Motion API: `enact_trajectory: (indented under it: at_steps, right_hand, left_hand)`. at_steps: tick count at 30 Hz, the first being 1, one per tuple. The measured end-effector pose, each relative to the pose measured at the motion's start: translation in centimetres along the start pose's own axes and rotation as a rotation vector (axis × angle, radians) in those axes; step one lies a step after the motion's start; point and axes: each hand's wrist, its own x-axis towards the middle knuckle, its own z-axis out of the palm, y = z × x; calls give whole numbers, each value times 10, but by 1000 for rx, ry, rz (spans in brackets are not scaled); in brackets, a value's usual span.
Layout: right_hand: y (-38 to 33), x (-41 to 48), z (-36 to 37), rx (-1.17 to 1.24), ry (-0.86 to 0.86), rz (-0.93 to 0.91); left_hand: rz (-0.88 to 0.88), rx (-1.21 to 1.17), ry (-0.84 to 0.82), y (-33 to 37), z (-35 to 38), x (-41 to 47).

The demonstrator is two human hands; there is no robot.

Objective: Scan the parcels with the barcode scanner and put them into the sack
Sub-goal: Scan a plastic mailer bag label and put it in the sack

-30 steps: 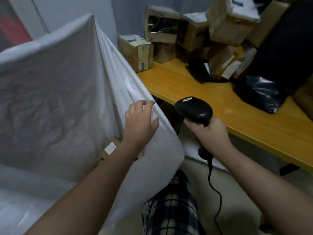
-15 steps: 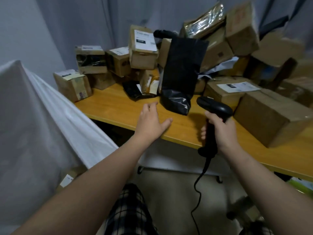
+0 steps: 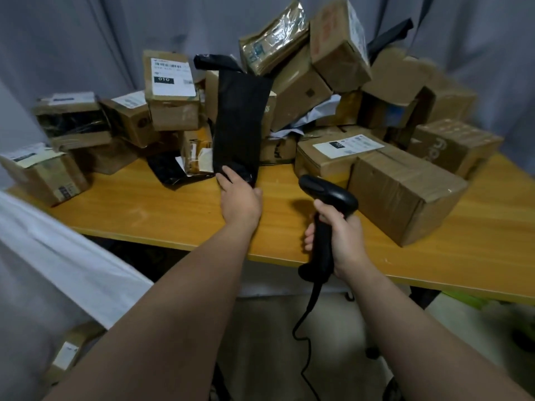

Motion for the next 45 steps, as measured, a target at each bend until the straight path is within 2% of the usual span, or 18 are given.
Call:
enact_trajectory:
  at_steps: [4, 9, 12, 15, 18, 19, 21, 23, 26, 30, 36, 39, 43, 45]
  right_hand:
    - [1, -1, 0, 3, -13, -17]
    - [3, -4, 0, -36, -25, -35]
    - [3, -8, 1, -74, -36, -55]
    - [4, -14, 1, -115, -43, -84]
    - [5, -17, 2, -158, -51, -100]
    - [4, -18, 3, -180, -55, -103]
    - [5, -18, 4, -238, -64, -106]
    - [5, -18, 6, -291, -83, -104]
    - [5, -17, 8, -332, -114, -92]
    - [3, -14, 10, -330, -124, -53]
    - [3, -12, 10, -305, -118, -29]
    - [4, -11, 9, -291, -129, -24]
    - [4, -8, 9, -331, -123, -26]
    - [2, -6, 10, -333, -119, -8]
  left_hand:
    - [78, -126, 114, -25, -19, -6]
    - [204, -513, 142, -54, -61, -32]
    - [218, -697, 47, -69, -85, -49]
    - [220, -750, -129, -73, -105, -65]
    - [91, -806, -285, -71, -116, -72]
    - [12, -784, -346, -70, -117, -72]
    - [-97, -556, -428, -70, -116, -73]
    - [-141, -330, -423, -69, -115, -73]
    - [-191, -244, -375, -54, -117, -71]
    - [-154, -70, -373, -34, -110, -52]
    - [-97, 312, -445, -6, -105, -33]
    - [-79, 292, -420, -8, -103, -30]
    - [-190, -104, -357, -27, -101, -34]
    - [-186, -251, -296, -37, -101, -38]
